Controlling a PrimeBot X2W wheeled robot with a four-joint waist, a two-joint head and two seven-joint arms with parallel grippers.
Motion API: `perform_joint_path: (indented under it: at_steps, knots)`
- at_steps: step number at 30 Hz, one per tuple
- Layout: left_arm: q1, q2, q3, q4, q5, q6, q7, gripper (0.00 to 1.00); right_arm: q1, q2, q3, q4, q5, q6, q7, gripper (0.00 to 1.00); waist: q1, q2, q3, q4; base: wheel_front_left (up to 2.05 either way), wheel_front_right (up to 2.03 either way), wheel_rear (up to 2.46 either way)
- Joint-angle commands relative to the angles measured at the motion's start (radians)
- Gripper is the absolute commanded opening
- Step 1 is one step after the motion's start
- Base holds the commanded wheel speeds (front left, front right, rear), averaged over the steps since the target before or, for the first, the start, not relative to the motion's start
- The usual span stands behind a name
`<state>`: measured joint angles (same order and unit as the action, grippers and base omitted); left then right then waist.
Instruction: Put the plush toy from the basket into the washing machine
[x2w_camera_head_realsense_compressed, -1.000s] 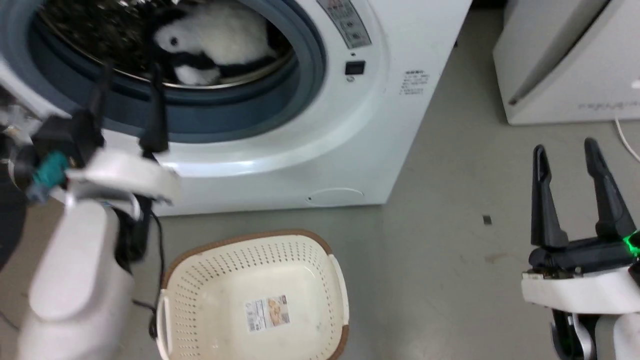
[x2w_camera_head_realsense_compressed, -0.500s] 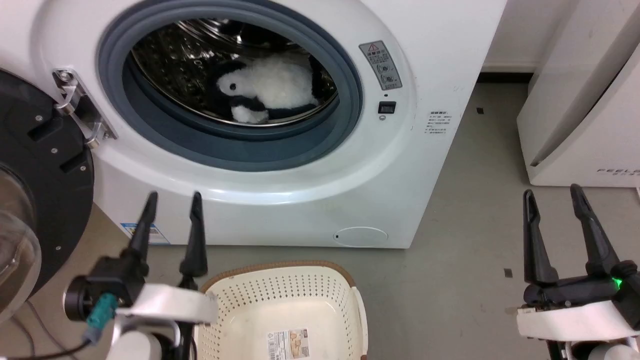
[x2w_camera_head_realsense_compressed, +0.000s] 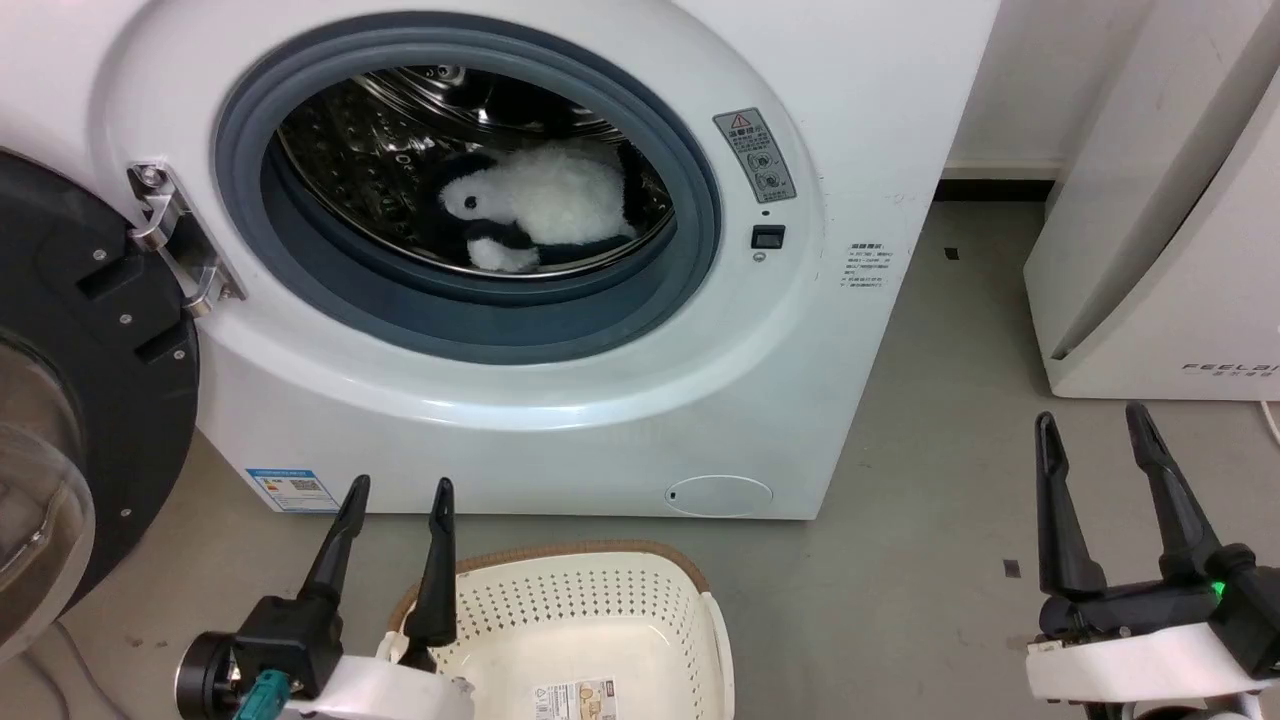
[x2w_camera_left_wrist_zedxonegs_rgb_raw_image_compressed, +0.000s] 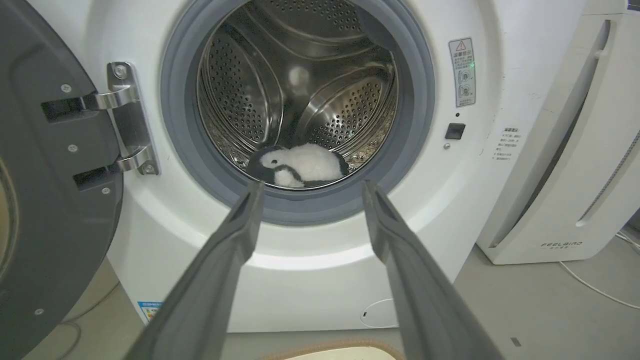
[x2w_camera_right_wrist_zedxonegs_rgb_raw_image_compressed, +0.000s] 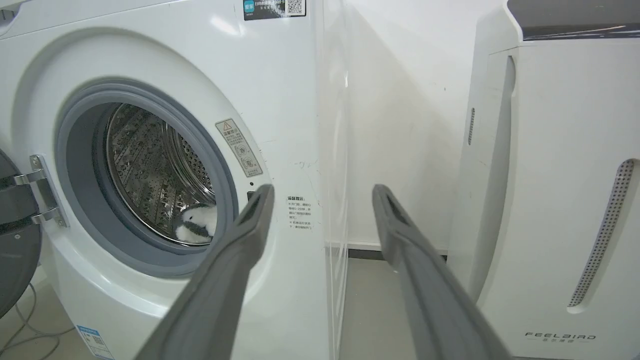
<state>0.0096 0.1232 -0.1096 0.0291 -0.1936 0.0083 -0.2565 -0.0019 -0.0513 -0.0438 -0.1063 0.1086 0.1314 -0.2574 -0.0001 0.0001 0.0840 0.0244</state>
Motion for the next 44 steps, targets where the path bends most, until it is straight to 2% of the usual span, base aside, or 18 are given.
perform_joint_path:
  at_steps: [1, 8, 9, 44]
  knots:
    - [0.014, -0.005, 0.002, -0.005, 0.005, -0.006, -0.005, 1.00, 0.019, 0.001, 0.002, 0.004, 0.011, -0.001, -0.004, 1.00, 0.0001, -0.0001, 0.000, 0.000, 0.00, 0.00, 0.00]
    - [0.017, -0.027, 0.010, -0.010, 0.017, -0.028, -0.005, 1.00, 0.021, 0.001, 0.000, 0.007, 0.011, -0.001, -0.004, 1.00, 0.0001, -0.0001, 0.004, 0.001, 0.00, 0.00, 0.00]
    - [0.011, -0.025, 0.007, -0.006, 0.016, -0.029, 0.000, 0.00, 0.013, 0.000, 0.000, 0.003, 0.006, 0.000, 0.000, 0.00, 0.0001, -0.0001, 0.004, 0.001, 0.00, 0.00, 0.00]
    - [0.005, -0.039, 0.034, -0.011, 0.066, -0.023, 0.073, 0.00, 0.010, 0.000, 0.012, 0.032, -0.027, 0.000, 0.073, 0.00, 0.0001, -0.0001, -0.021, -0.007, 0.00, 0.00, 0.00]
